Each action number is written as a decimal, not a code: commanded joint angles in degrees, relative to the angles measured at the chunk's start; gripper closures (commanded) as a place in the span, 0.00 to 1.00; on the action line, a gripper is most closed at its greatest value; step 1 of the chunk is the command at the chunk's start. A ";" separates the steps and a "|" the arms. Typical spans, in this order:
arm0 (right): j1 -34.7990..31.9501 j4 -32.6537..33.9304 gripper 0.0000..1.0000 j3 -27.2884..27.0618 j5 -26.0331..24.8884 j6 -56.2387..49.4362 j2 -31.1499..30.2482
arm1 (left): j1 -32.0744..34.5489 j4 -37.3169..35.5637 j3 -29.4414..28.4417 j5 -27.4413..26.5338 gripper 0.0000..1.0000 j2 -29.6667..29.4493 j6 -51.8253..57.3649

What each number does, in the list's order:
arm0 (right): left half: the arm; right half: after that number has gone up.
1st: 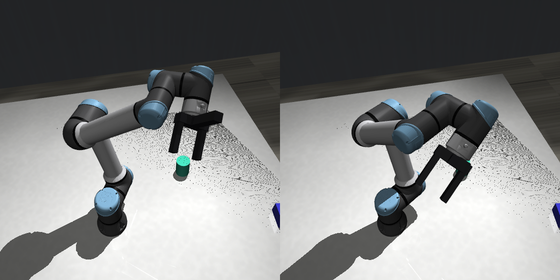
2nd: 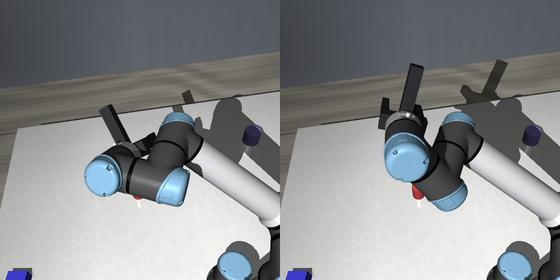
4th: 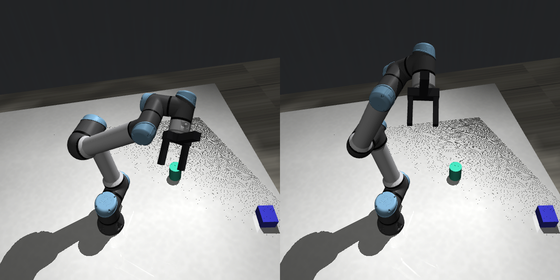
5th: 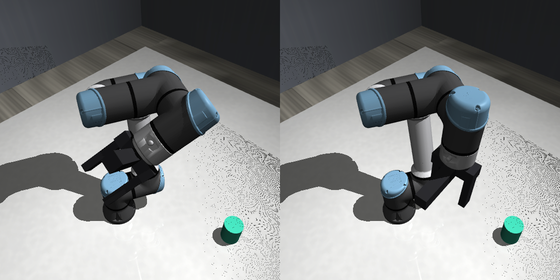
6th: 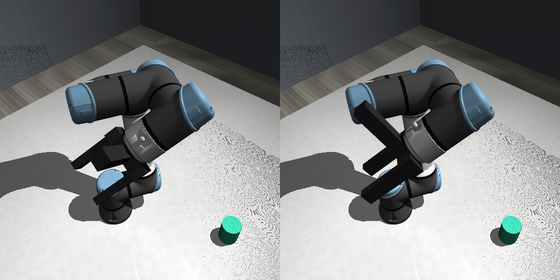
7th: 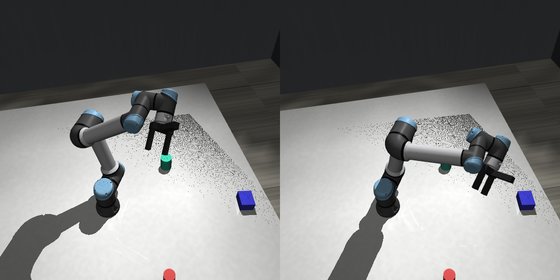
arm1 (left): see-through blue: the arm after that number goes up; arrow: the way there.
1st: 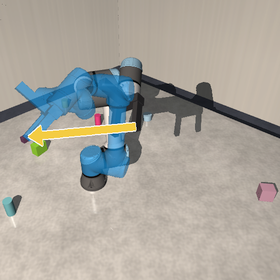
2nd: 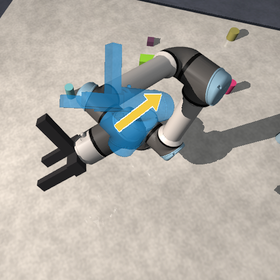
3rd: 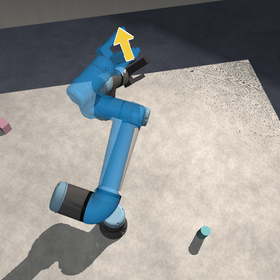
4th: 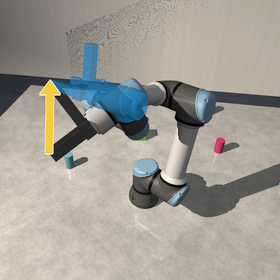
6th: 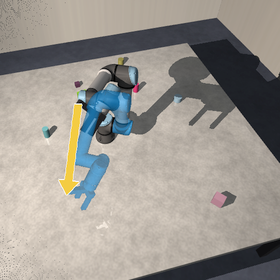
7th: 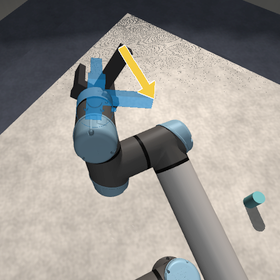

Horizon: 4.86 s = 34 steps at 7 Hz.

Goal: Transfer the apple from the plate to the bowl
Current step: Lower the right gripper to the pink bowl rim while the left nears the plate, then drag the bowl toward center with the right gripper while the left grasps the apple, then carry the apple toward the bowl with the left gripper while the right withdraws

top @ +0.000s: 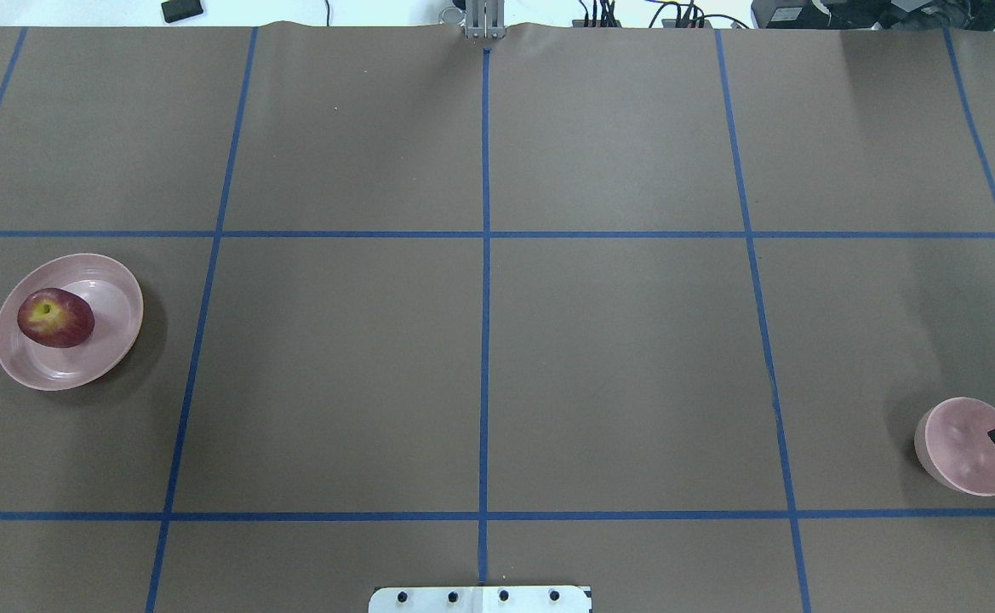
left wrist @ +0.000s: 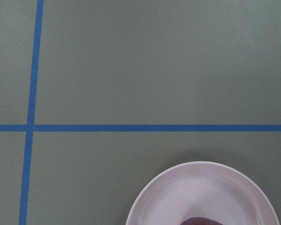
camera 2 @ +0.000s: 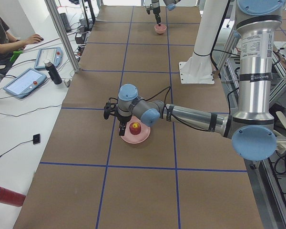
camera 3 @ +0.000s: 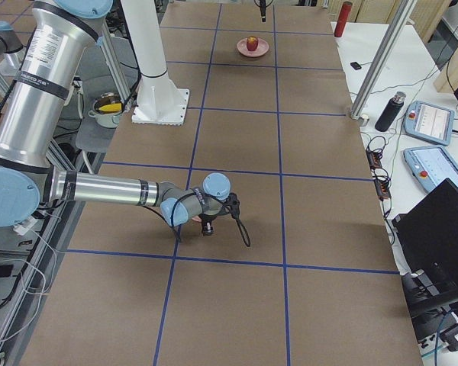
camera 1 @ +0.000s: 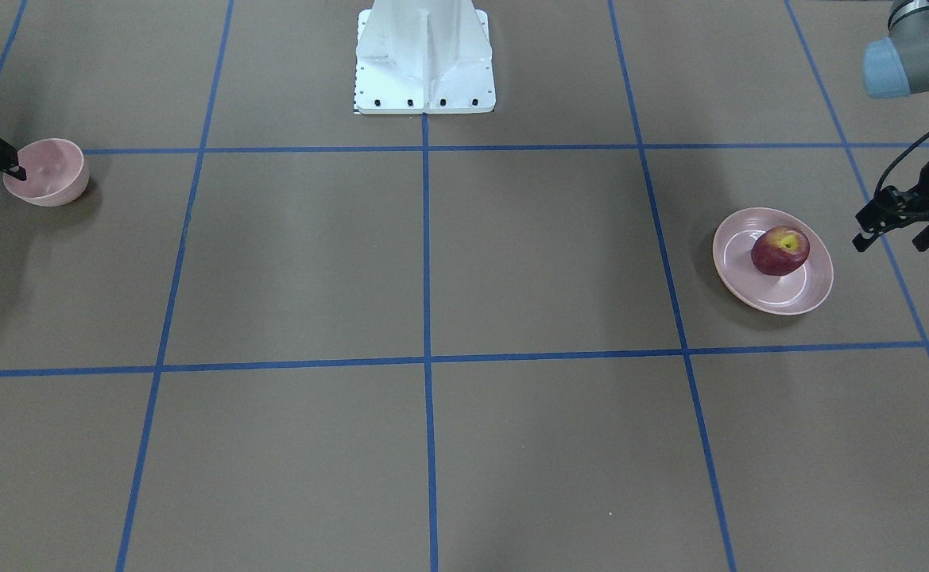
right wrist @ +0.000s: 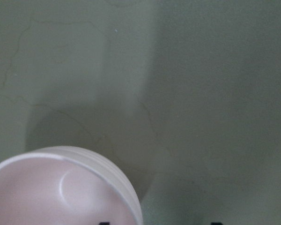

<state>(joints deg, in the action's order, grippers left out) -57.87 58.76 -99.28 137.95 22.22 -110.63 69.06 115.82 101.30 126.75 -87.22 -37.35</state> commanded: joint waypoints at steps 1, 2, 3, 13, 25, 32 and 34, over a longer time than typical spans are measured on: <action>-0.05 -0.05 1.00 -0.12 0.74 0.10 0.07 | 0.02 -0.06 0.65 -0.01 0.02 0.38 0.00; -0.05 -0.22 1.00 -0.29 1.36 0.27 0.07 | 0.02 -0.06 0.65 -0.01 0.02 0.47 0.00; -0.23 -0.31 1.00 -1.60 2.67 2.19 0.07 | 0.02 -0.06 0.65 -0.01 0.02 0.56 0.00; 3.61 0.48 1.00 -4.87 -0.64 24.56 18.31 | -16.06 -0.59 1.79 -8.89 0.02 0.82 -8.43; 22.88 20.25 1.00 10.51 -19.02 51.69 60.79 | -17.91 -6.70 0.62 -2.76 1.00 -5.22 -9.75; 23.94 18.06 0.25 12.62 -19.56 51.78 60.27 | -25.63 -30.83 4.87 -3.35 1.00 -33.35 -29.67; 23.68 17.79 0.00 11.93 -19.12 52.04 60.18 | -29.06 -30.83 4.35 -6.51 1.00 -36.34 -34.09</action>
<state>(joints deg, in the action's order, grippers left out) -33.99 76.71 -86.87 118.49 74.14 -50.38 42.13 85.01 106.05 121.81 -121.61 -68.85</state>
